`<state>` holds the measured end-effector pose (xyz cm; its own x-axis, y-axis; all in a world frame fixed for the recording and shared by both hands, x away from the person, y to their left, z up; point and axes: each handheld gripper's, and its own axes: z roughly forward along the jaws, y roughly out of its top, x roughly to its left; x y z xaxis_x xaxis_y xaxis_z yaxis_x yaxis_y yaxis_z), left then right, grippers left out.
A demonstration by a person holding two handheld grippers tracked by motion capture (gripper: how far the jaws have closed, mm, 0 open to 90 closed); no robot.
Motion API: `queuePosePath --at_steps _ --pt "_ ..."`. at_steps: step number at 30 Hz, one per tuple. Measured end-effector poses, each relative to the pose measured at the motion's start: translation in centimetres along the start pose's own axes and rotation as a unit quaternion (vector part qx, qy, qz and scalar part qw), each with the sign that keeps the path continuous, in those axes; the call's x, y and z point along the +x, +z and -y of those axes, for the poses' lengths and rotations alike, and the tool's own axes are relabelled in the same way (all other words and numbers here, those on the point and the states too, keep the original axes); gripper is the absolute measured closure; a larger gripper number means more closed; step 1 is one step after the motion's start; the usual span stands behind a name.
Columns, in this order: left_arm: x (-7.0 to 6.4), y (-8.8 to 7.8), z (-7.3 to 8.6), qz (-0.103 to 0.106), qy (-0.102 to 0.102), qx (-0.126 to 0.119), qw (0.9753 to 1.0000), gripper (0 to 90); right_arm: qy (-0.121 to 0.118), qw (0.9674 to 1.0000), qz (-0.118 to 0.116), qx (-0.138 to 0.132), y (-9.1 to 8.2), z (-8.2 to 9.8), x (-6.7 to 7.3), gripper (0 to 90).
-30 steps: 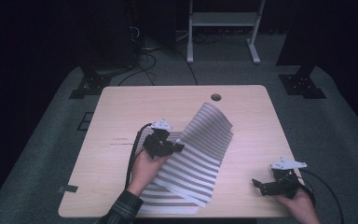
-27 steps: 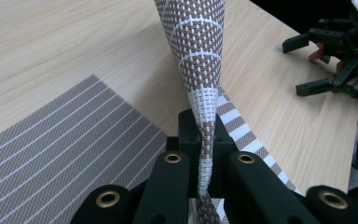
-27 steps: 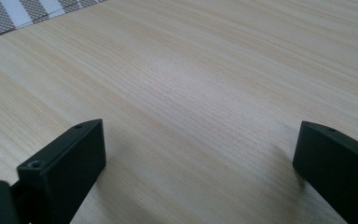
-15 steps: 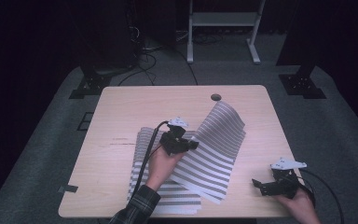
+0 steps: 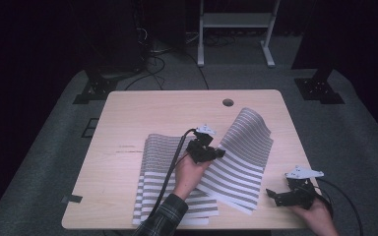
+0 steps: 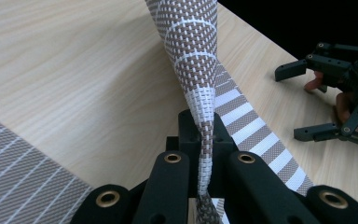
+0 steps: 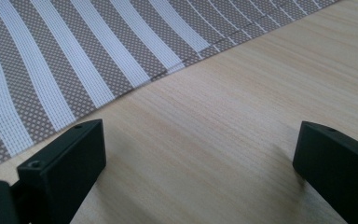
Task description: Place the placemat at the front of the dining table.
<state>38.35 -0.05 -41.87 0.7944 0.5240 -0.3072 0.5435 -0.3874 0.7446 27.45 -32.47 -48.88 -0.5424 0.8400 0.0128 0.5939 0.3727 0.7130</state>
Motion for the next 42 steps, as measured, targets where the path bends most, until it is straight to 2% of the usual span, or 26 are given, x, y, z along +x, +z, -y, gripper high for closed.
queuePosePath --at_steps 6,11,12,13,14,15,16,18,19,20,23,25,26,27,28,29,30,33,35,38,42 --pt "-0.1 1.3 0.3 0.008 -0.001 0.002 1.0 87.3 -0.001 1.0 0.0 -0.001 0.0 0.0 0.0 1.2" --pt "0.0 1.5 0.5 0.006 0.0 0.004 1.0 67.4 -0.003 1.0 0.0 -0.001 0.0 0.0 0.0 1.2" --pt "0.1 1.5 0.6 0.004 0.0 0.004 1.0 67.4 -0.004 1.0 0.0 -0.002 0.0 0.0 0.0 1.2" --pt "0.2 1.5 0.6 0.002 0.001 0.007 1.0 62.8 -0.003 1.0 0.0 -0.001 0.0 0.0 0.0 1.2" --pt "0.3 1.3 0.6 -0.005 -0.001 0.01 0.9999 52.5 -0.002 1.0 -0.001 -0.001 0.0 0.0 0.0 1.2" --pt "0.3 1.3 0.6 -0.005 -0.001 0.01 0.9999 47.6 -0.002 1.0 0.0 -0.001 0.0 0.0 0.0 1.2" --pt "0.4 1.2 0.7 -0.008 -0.002 0.01 0.9999 47.6 -0.002 1.0 0.0 -0.001 0.0 0.0 0.0 1.2" --pt "0.7 0.7 0.8 -0.025 -0.007 0.013 0.9996 35.6 -0.003 1.0 -0.001 -0.001 0.0 0.0 0.0 1.2" --pt "0.7 0.7 0.8 -0.025 -0.007 0.013 0.9996 31.8 -0.003 1.0 -0.001 -0.001 0.0 0.0 0.0 1.2" --pt "1.0 0.1 0.9 -0.037 -0.011 0.008 0.9992 28.7 -0.003 1.0 -0.001 -0.001 0.0 0.0 0.0 1.2" --pt "1.2 -0.7 1.0 -0.04 -0.012 -0.004 0.9991 24.5 -0.004 1.0 -0.001 -0.001 0.0 0.0 0.0 1.2" --pt "1.3 -1.8 1.2 -0.051 -0.006 -0.005 0.9987 18.3 -0.004 1.0 -0.002 -0.001 0.0 0.0 0.0 1.2" --pt "1.3 -1.8 1.2 -0.051 -0.006 -0.005 0.9987 16.7 -0.004 1.0 -0.002 -0.001 0.0 0.0 0.0 1.2" --pt "1.4 -2.6 1.6 -0.065 0.0 0.002 0.9979 12.9 -0.004 1.0 -0.002 -0.001 0.0 0.0 0.0 1.2" --pt "1.5 -3.0 1.8 -0.068 0.002 0.003 0.9977 9.1 -0.004 1.0 -0.002 -0.001 0.0 0.0 0.0 1.2" --pt "1.5 -3.0 1.8 -0.068 0.002 0.003 0.9977 8.9 -0.004 1.0 -0.002 -0.001 0.0 0.0 0.0 1.2" --pt "1.7 -3.8 2.4 -0.077 0.007 0.0 0.997 7.6 -0.005 1.0 -0.002 -0.001 0.0 0.0 0.0 1.2" --pt "2.0 -4.4 3.0 -0.09 0.006 0.002 0.9959 0.9 -0.004 1.0 -0.002 -0.001 0.0 0.0 0.0 1.2" --pt "2.3 -5.0 3.7 -0.101 0.003 0.002 0.9949 0.0 -0.004 1.0 -0.002 -0.001 0.0 0.0 0.0 1.2" --pt "2.8 -5.5 4.4 -0.103 0.003 0.004 0.9946 0.0 -0.004 1.0 -0.002 -0.001 0.0 0.0 0.0 1.2" --pt "3.2 -5.9 5.5 -0.113 0.014 0.012 0.9934 0.0 -0.004 1.0 -0.002 -0.001 0.0 0.0 0.0 1.2"
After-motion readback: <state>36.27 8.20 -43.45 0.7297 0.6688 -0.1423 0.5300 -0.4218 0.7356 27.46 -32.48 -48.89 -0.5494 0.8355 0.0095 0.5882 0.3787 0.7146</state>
